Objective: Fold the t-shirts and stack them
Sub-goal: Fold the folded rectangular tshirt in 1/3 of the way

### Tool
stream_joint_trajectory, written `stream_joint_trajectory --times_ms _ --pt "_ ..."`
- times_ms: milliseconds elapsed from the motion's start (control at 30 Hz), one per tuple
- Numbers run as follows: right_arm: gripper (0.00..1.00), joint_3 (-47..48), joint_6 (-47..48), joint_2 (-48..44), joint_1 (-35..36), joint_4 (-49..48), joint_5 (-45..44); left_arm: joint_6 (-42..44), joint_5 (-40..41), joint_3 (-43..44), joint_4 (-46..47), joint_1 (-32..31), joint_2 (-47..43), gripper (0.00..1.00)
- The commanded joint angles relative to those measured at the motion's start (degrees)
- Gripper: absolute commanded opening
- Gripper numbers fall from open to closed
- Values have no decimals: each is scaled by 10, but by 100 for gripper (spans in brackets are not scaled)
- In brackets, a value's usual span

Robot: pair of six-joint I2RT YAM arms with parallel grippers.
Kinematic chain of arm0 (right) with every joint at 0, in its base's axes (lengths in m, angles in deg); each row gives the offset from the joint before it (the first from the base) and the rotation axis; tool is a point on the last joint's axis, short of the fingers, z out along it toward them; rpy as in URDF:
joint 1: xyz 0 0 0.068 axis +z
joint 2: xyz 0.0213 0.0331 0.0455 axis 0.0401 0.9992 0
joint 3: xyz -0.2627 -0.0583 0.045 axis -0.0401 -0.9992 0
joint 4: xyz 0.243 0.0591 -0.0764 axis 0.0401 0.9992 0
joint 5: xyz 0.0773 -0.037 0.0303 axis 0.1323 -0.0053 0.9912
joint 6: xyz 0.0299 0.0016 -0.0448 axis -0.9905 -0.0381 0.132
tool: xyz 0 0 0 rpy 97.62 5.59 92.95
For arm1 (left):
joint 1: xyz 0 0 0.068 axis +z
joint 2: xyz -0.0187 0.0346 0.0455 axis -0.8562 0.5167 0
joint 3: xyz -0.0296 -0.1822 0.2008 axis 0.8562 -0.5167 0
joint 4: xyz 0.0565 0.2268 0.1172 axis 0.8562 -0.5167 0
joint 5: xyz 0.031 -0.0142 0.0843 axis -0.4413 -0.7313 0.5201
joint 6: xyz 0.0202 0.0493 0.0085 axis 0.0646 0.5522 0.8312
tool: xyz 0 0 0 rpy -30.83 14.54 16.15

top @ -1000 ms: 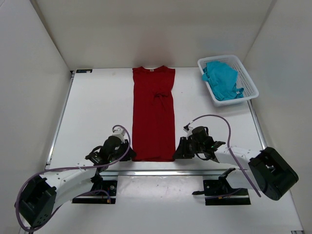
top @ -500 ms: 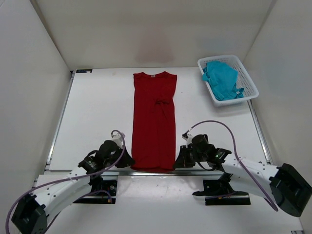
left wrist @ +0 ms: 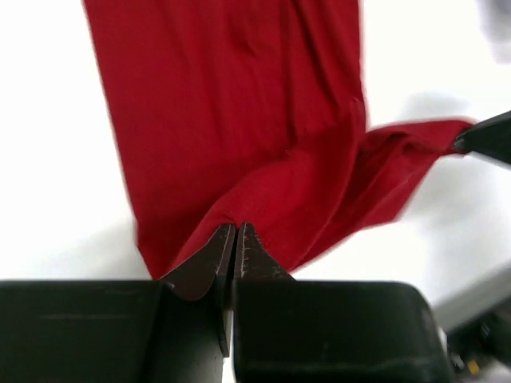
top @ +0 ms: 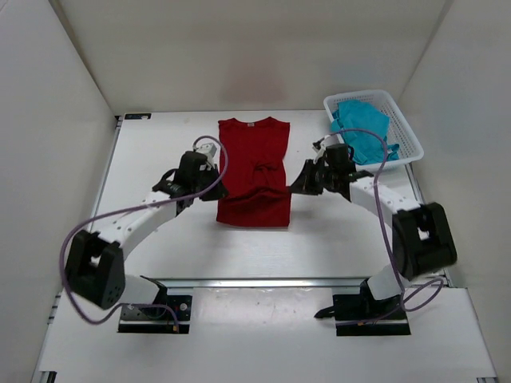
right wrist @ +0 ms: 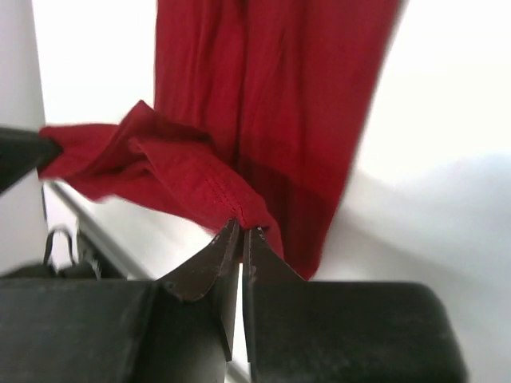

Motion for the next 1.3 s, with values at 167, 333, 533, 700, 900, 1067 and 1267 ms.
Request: stream_joint_trajectory --times_ms 167,333,533,700,900,1067,1267 --pt "0 203 53 187 -53 -1 20 46 50 150 7 47 186 0" --pt "0 283 69 268 -52 28 21 29 40 185 26 71 258 2" --pt "0 313 63 322 -63 9 39 -8 20 170 107 93 289 3" --pt "9 312 50 330 -67 -8 40 -29 -8 168 162 95 301 25" --pt "29 298 52 263 -61 8 -6 -61 -19 136 196 106 234 40" --pt "36 167 40 168 -15 -43 -68 -72 35 32 223 71 158 39" --pt "4 89 58 155 65 -74 -103 -102 49 -95 292 18 130 39"
